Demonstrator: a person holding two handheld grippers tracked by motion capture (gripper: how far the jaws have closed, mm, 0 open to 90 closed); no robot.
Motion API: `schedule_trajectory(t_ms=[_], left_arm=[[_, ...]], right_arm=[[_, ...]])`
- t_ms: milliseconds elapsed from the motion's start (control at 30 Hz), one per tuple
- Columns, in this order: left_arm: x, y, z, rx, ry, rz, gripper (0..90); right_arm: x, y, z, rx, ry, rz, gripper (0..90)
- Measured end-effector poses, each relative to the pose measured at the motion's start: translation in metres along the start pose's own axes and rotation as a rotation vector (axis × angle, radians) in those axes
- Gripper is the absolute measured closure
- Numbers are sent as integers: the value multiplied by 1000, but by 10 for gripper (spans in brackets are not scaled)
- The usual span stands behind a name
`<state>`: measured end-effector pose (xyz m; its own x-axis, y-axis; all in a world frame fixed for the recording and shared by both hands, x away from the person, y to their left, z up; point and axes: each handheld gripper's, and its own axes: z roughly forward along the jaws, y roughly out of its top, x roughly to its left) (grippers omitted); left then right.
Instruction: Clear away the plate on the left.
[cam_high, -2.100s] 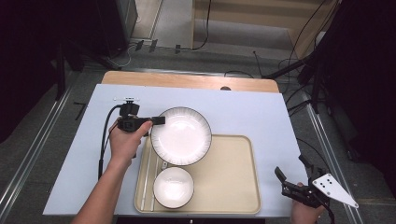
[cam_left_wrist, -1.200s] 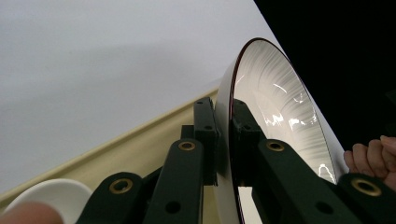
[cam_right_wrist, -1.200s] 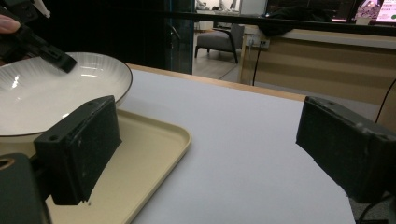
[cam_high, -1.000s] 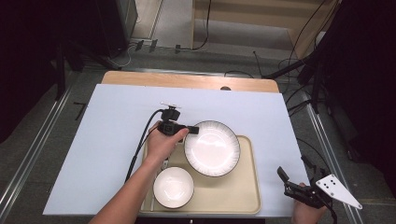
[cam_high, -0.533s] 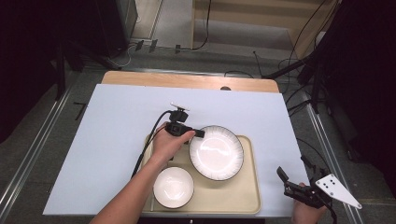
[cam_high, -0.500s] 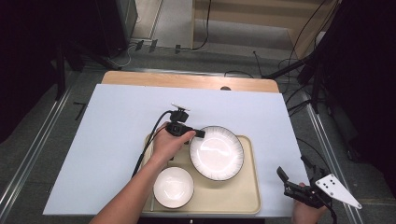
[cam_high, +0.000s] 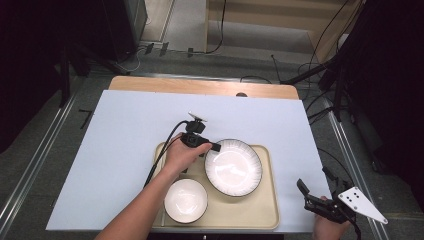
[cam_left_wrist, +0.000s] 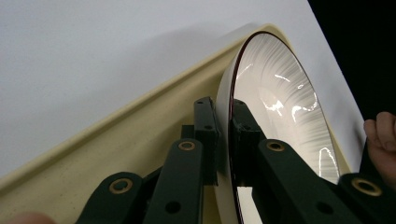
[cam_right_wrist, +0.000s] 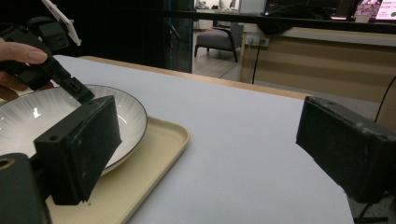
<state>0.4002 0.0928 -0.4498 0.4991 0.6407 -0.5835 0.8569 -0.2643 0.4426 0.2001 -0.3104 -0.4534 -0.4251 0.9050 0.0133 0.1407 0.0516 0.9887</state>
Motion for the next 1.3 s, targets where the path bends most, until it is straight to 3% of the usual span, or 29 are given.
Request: schedule_trajectory(t_ms=[67, 133, 267, 333, 400, 500, 600, 667, 767, 900, 1033, 1167, 1300], left_arm=[[0, 0, -1, -1, -3, 5, 840], [0, 0, -4, -18, -27, 10, 773], [0, 0, -11, -6, 31, 32, 643], [1, 0, -16, -27, 3, 18, 603], [-1, 1, -22, -57, 28, 50, 527], [-3, 1, -32, -86, 31, 64, 426], [-3, -2, -41, -136, 32, 54, 317], [-2, -4, -46, -142, 32, 43, 259], [-2, -6, -54, -142, 85, 20, 195], [3, -11, -61, -158, 63, 20, 71], [5, -15, -68, -186, 32, 12, 21], [5, -20, -75, -212, 43, 26, 17], [5, -28, -82, -239, 121, 45, 6]], right_arm=[[0, 0, 0, 0, 0, 0, 65], [0, 0, 0, -3, -1, 2, 65], [0, 0, -2, -6, -7, -5, 65], [1, 1, -2, -4, -11, -15, 65], [1, 1, -1, 0, -8, -11, 65], [1, 0, -1, 2, -5, -12, 65], [1, 0, 0, 4, -4, -11, 65], [1, 0, 0, 4, -4, -10, 65], [1, 0, 0, 5, -5, -11, 65], [3, 0, 1, 8, -1, -14, 65], [3, 0, 2, 10, 2, -19, 65], [4, 0, 2, 12, 3, -18, 65], [4, 0, 3, 12, 3, -16, 65]])
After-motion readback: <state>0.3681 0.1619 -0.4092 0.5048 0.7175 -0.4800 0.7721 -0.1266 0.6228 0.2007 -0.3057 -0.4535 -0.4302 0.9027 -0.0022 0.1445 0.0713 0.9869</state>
